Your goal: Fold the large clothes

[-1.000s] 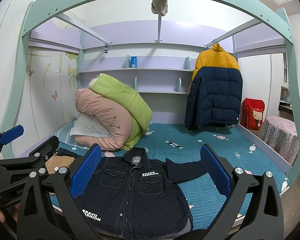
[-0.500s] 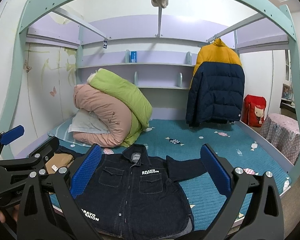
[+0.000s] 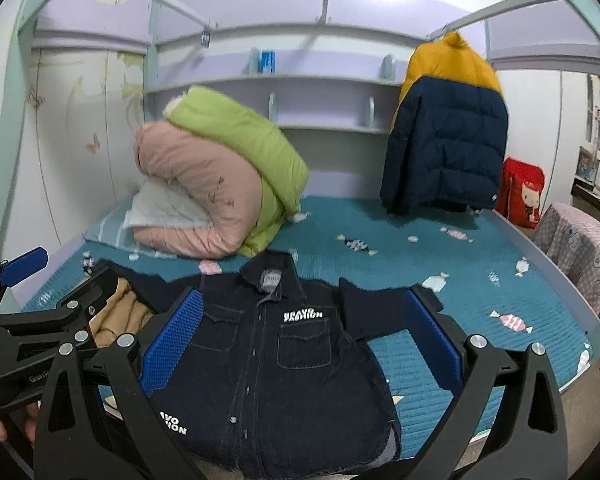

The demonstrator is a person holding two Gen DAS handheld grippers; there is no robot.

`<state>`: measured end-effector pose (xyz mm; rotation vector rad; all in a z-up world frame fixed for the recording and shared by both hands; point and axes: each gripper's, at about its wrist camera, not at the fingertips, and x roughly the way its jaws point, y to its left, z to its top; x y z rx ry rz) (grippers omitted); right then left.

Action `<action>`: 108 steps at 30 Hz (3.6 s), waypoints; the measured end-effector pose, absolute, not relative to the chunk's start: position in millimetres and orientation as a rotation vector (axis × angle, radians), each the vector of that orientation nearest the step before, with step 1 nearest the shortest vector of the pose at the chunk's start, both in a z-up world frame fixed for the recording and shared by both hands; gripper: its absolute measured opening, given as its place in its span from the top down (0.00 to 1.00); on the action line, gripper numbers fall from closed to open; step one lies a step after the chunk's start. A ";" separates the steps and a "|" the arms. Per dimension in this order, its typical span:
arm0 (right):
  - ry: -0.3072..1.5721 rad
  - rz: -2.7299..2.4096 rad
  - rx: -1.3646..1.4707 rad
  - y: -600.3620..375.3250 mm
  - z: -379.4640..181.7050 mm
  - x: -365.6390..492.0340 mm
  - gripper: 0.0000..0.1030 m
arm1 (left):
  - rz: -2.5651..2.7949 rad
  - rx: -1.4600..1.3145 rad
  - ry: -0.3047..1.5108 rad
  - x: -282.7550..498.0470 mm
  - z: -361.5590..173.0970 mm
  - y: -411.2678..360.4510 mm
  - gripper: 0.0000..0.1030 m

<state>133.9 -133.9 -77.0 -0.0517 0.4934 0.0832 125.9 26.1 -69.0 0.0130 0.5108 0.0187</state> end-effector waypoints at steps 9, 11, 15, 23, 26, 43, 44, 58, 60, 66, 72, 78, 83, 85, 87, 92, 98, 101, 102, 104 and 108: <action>0.674 0.173 -0.053 -89.7 -147.8 231.7 0.07 | 0.081 -0.015 0.697 219.4 -145.8 73.7 0.05; 0.721 0.204 -0.040 -70.2 -168.5 261.5 0.07 | 0.084 -0.034 0.740 242.1 -163.6 94.7 0.05; 0.788 0.244 -0.049 -27.2 -205.9 310.4 0.07 | 0.103 -0.118 0.823 288.7 -196.2 158.8 0.05; 0.883 0.288 -0.078 42.2 -278.2 389.3 0.07 | 0.314 -0.291 0.890 362.4 -230.3 310.5 0.05; 0.929 0.343 -0.087 65.2 -308.9 415.4 0.08 | 0.358 -0.331 0.926 385.9 -246.1 346.2 0.05; 1.145 0.493 0.033 129.9 -395.1 484.7 0.85 | 0.391 -0.612 0.975 447.9 -313.9 445.5 0.07; 1.151 0.493 0.040 131.6 -397.1 486.2 0.84 | 0.391 -0.610 0.970 449.5 -313.5 445.1 0.14; 1.270 0.601 0.256 97.8 -403.0 487.2 0.97 | 0.193 -0.480 0.895 459.5 -259.1 373.3 0.90; 1.228 0.616 0.270 78.8 -390.4 479.0 0.96 | 0.146 -0.461 0.874 461.5 -244.1 350.1 0.90; 1.131 0.553 0.256 -28.9 -347.7 449.9 0.93 | -0.028 -0.383 0.837 476.5 -206.0 238.1 0.90; 1.022 0.312 0.272 -181.0 -326.6 416.8 0.93 | -0.219 -0.363 0.922 501.0 -230.6 108.9 0.90; 0.975 0.118 0.345 -295.5 -331.1 380.1 0.93 | -0.327 -0.325 1.141 523.2 -307.9 -5.8 0.90; 0.946 -0.034 0.488 -365.3 -354.7 359.1 0.93 | -0.313 -0.310 1.311 540.3 -388.5 -57.1 0.88; 0.927 -0.069 0.556 -384.3 -363.4 357.0 0.93 | -0.311 -0.340 1.344 539.1 -405.7 -62.9 0.77; 0.917 -0.105 0.593 -403.1 -370.9 357.5 0.93 | -0.312 -0.313 1.323 534.5 -407.3 -71.6 0.69; 0.852 -0.215 0.789 -459.7 -387.6 365.2 0.93 | -0.337 -0.284 1.321 530.6 -403.4 -86.8 0.52; 0.817 -0.236 0.927 -494.2 -395.8 398.6 0.76 | -0.465 -0.295 1.253 520.7 -381.9 -105.5 0.23; 0.810 -0.267 0.933 -501.1 -392.7 422.1 0.58 | -0.415 -0.205 1.205 517.0 -373.8 -104.4 0.23; 0.820 -0.284 0.933 -501.9 -392.0 426.0 0.55 | -0.379 -0.184 1.192 516.4 -372.6 -98.4 0.23; 0.806 -0.380 0.926 -506.6 -391.3 427.3 0.55 | -0.313 -0.158 1.174 513.2 -370.0 -79.0 0.22; 0.806 -0.366 0.905 -510.3 -399.7 447.7 0.55 | -0.186 -0.148 1.169 506.7 -371.8 -22.3 0.21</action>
